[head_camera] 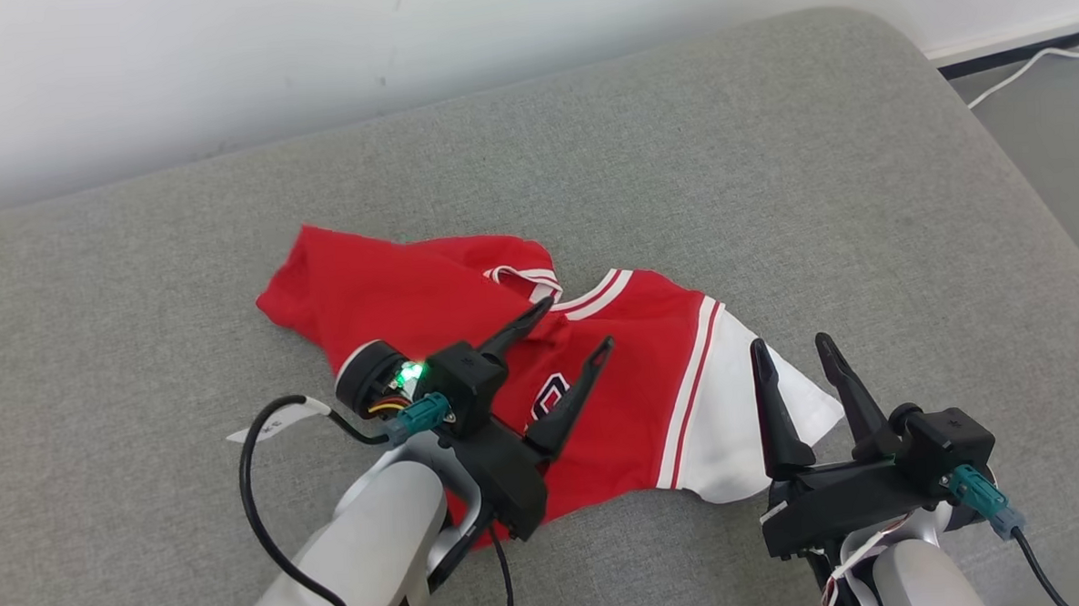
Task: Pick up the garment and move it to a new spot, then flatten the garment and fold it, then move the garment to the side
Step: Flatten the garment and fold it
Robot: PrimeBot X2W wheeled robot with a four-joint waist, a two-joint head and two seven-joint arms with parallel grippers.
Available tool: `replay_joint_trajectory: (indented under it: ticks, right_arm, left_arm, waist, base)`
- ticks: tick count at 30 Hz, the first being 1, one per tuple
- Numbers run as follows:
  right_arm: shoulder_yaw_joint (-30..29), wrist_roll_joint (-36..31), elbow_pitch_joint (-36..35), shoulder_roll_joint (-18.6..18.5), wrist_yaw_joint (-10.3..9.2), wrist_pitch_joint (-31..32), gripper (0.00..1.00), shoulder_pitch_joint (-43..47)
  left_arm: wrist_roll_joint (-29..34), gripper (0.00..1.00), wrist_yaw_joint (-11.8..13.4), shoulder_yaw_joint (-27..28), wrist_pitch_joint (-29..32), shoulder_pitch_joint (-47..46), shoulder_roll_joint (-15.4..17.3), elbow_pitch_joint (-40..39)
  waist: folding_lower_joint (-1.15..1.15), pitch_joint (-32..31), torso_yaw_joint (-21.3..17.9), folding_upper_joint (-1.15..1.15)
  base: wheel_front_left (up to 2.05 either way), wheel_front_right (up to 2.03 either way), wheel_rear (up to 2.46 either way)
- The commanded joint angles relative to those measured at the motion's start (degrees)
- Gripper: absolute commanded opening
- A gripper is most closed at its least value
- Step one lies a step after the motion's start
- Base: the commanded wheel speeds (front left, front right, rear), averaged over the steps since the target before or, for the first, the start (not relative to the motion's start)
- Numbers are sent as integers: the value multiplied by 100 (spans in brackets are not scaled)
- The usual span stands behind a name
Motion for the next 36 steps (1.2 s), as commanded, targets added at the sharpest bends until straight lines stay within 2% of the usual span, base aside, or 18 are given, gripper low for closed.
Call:
replay_joint_trajectory:
  ticks: [1,7,17,25,36]
  right_arm:
    - [-4,-9,11,8,3,-18,100,20]
    - [-43,-2,47,2,3,-18,100,100]
    - [-61,2,29,-30,3,-18,100,175]
    - [-47,-10,-12,-38,3,-18,100,100]
    - [-51,-19,-41,-28,3,-18,100,13]
  left_arm:
    - [-71,100,41,-74,-17,65,4,-24]
    - [-263,100,189,-155,-17,273,3,-128]
    - [-167,100,304,361,-17,810,116,-125]
    - [-109,100,252,777,-17,1002,245,214]
    - [-36,100,107,1117,-17,832,286,933]
  waist:
    - [0,-34,33,0]
    - [0,-170,193,0]
    - [0,-230,427,0]
    - [0,-78,443,0]
    - [0,153,231,0]
  base:
    - [0,0,0]
    - [0,0,0]
    - [0,0,0]
    - [0,0,0]
    - [0,0,0]
